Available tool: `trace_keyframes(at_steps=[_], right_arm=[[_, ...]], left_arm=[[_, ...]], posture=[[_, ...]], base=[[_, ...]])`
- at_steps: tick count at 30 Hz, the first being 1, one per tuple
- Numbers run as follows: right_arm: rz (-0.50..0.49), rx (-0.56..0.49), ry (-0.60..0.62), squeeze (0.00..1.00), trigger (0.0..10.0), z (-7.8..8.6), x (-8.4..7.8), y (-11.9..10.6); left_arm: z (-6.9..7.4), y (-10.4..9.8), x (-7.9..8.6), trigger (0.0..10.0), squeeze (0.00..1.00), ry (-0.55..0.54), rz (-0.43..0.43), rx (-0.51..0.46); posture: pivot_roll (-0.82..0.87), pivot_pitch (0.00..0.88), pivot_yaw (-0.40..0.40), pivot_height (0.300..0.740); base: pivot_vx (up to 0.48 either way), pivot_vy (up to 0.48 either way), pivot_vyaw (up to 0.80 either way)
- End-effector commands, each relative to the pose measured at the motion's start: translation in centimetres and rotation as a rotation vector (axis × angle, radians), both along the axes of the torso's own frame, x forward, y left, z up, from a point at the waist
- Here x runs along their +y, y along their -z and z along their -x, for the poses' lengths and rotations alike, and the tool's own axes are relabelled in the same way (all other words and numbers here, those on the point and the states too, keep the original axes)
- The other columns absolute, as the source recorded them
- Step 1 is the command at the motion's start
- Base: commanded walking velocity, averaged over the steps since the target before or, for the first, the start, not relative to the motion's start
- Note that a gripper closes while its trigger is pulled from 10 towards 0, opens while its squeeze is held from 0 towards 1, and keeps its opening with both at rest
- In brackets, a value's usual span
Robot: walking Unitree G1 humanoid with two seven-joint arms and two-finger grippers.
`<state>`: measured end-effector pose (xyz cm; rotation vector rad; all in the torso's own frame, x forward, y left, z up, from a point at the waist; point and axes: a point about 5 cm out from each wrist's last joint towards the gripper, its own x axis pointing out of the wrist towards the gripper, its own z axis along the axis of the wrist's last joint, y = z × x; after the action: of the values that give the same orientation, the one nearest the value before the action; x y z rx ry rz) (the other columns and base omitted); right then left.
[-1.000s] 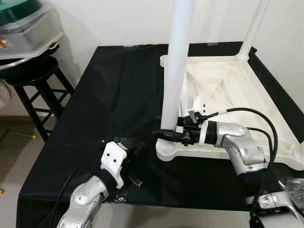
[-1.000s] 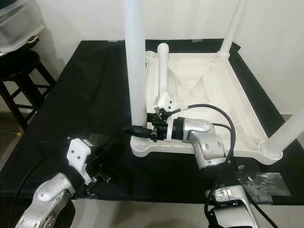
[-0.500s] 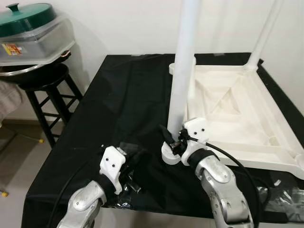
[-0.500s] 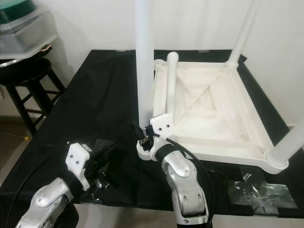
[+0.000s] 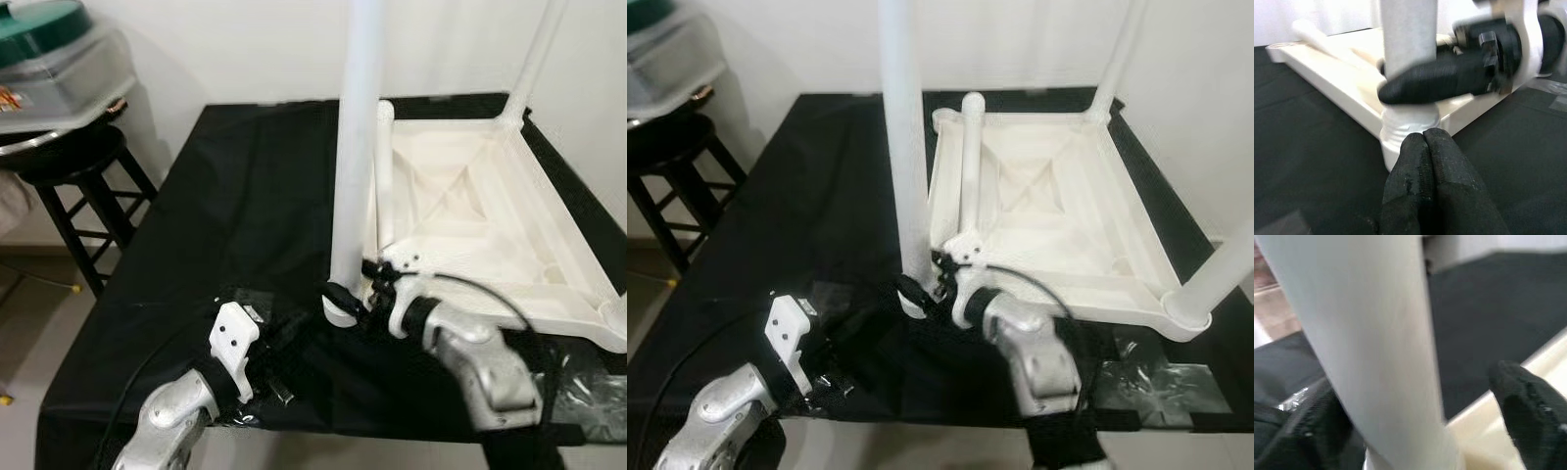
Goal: Building children table
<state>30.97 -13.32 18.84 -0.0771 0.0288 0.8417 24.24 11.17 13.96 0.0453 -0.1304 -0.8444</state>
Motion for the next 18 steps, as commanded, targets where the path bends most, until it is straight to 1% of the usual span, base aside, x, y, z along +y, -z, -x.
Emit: trace_keyframes(at_steps=[1,2,3,4,5,7,8,9,10,11,12,13,14,15,18], right_arm=[[-0.009,-0.008,-0.110,0.23,10.0,0.1,-0.2,-0.4],[0.015,-0.014,-0.183,0.00,10.0,-0.2,-0.9,-0.8],[0.039,-0.019,-0.227,0.00,10.0,-0.5,-1.3,-1.1],[0.039,-0.019,-0.227,0.00,10.0,-0.5,-1.3,-1.1],[0.055,-0.024,-0.268,0.00,10.0,-0.9,-1.7,-1.5],[0.055,-0.024,-0.268,0.00,10.0,-0.9,-1.7,-1.5],[0.063,-0.030,-0.297,0.00,10.0,-1.4,-1.8,-2.0],[0.063,-0.030,-0.297,0.00,10.0,-1.4,-1.8,-2.0],[0.065,-0.031,-0.338,0.00,10.0,-1.8,-1.7,-2.5],[0.065,-0.031,-0.338,0.00,10.0,-1.8,-1.7,-2.5],[0.058,-0.020,-0.400,0.00,4.6,-2.2,-1.6,-3.0],[0.058,-0.020,-0.400,0.00,4.6,-2.2,-1.6,-3.0],[0.045,-0.009,-0.425,0.00,0.2,-2.3,-1.6,-3.0],[0.036,0.001,-0.438,0.00,0.0,-2.3,-1.6,-3.0],[0.031,0.012,-0.457,0.00,0.0,-2.4,-1.6,-2.8]], left_arm=[[0.2,0.5,0.0,10.0,0.00,0.046,-0.018,0.013],[0.3,0.6,-0.1,10.0,0.00,0.090,-0.009,0.029],[0.3,0.7,-0.2,10.0,0.00,0.122,-0.001,0.041],[0.3,0.7,-0.2,10.0,0.00,0.122,-0.001,0.041],[0.3,0.8,-0.2,10.0,0.00,0.154,0.009,0.058],[0.3,0.8,-0.2,10.0,0.00,0.154,0.009,0.058],[0.3,0.9,0.0,10.0,0.00,0.166,0.019,0.069],[0.3,0.9,0.0,10.0,0.00,0.166,0.019,0.069],[0.1,1.0,0.3,10.0,0.00,0.157,0.036,0.074],[0.1,1.0,0.3,10.0,0.00,0.157,0.036,0.074],[-0.1,1.0,0.8,10.0,0.00,0.134,0.064,0.075],[-0.1,1.0,0.8,10.0,0.00,0.134,0.064,0.075],[-0.1,1.1,0.9,10.0,0.00,0.130,0.074,0.073],[0.1,1.1,0.9,10.0,0.00,0.140,0.070,0.068],[0.5,1.1,0.8,10.0,0.00,0.164,0.055,0.057]], posture=[[0.01,0.140,0.063,0.740],[0.01,0.133,0.060,0.740],[0.01,0.133,0.060,0.740],[0.01,0.133,0.060,0.740],[0.02,0.125,0.056,0.740],[0.02,0.125,0.056,0.740],[0.02,0.118,0.055,0.740],[0.02,0.118,0.055,0.740],[0.02,0.113,0.054,0.740],[0.02,0.113,0.054,0.740],[0.03,0.102,0.047,0.740],[0.03,0.102,0.047,0.740],[0.03,0.100,0.041,0.740],[0.03,0.099,0.040,0.740],[0.03,0.096,0.038,0.740]], base=[[0.000,0.000,0.00],[0.000,0.000,0.00],[0.000,0.000,0.00],[0.000,0.000,0.00],[0.000,0.000,0.00],[0.000,0.000,0.00],[0.000,0.000,0.00],[0.000,0.000,0.00],[0.000,0.000,0.00],[0.000,0.000,0.00],[0.000,0.000,0.00],[0.000,0.000,0.00],[0.000,0.000,0.00],[0.000,0.000,0.00],[0.000,0.000,0.00]])
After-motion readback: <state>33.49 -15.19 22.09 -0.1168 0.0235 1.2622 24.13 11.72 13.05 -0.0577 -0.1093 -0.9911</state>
